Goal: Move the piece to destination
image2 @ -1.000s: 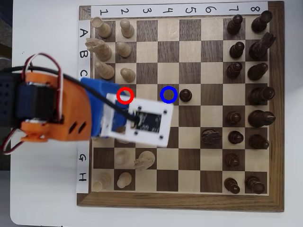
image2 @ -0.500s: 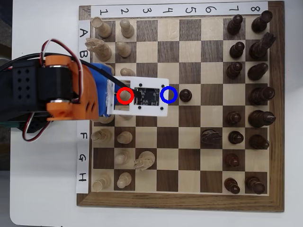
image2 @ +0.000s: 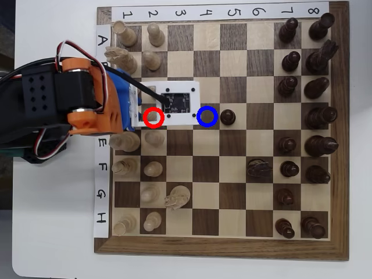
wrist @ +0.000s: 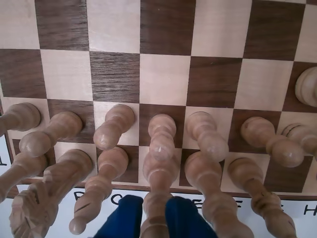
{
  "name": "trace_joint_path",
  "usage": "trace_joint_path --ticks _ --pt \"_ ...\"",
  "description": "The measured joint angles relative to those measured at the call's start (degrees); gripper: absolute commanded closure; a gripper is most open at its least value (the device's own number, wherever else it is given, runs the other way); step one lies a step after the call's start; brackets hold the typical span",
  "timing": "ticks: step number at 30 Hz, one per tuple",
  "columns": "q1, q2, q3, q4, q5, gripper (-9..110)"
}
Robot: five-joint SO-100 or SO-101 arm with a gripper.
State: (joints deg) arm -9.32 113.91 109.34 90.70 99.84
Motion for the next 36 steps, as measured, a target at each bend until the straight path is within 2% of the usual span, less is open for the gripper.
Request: trace_joint_path --ticks 18,36 --pt "0.6 1.2 4.8 -8.7 0.0 92" --pt "1.0 -5.9 4.8 -10.0 0.0 93"
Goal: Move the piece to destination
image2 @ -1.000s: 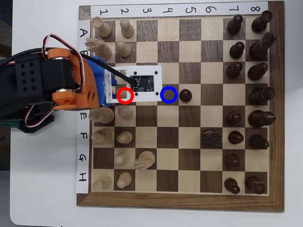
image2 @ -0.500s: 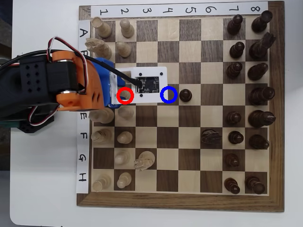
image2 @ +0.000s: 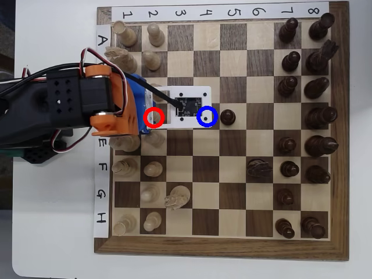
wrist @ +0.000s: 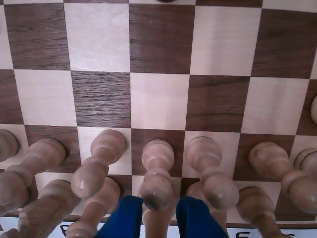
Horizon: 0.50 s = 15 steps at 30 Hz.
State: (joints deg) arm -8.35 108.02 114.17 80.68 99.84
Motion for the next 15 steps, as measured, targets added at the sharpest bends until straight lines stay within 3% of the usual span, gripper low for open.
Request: trace_joint_path --ticks 15 --pt "0.0 -0.4 0.3 0.0 0.0 91"
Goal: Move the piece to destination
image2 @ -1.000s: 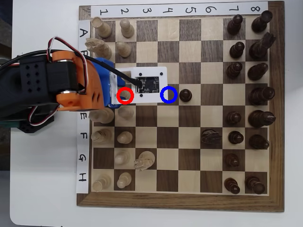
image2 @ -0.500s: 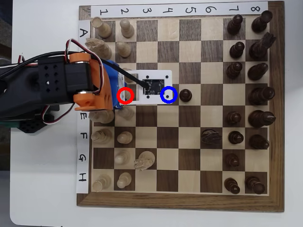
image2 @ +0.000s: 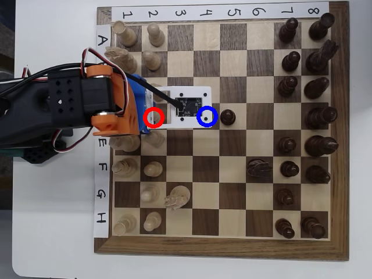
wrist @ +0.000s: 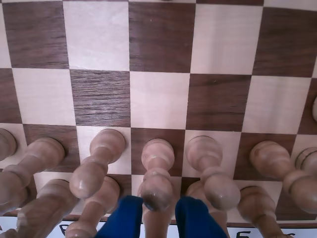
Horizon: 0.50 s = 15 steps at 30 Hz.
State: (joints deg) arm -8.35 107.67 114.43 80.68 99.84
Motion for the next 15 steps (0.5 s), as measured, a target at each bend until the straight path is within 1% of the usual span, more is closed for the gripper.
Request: trace_joint_path --ticks 15 --pt "-0.1 -1.4 2.0 -2.6 0.0 88"
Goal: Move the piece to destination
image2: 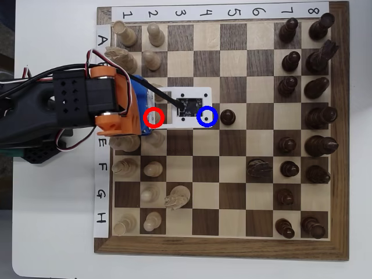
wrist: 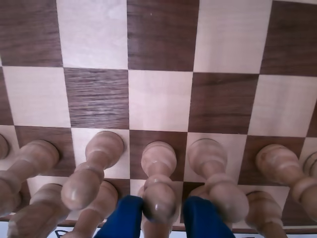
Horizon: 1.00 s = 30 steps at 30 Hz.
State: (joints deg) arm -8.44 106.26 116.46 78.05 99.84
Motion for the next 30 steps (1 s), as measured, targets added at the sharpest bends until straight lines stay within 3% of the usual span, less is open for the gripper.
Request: trace_joint_path --ticks 15,30 --pt "-0.9 -1.2 3.3 -4.3 0.0 89" --pt "-0.9 -1.2 3.7 -4.9 0.0 99"
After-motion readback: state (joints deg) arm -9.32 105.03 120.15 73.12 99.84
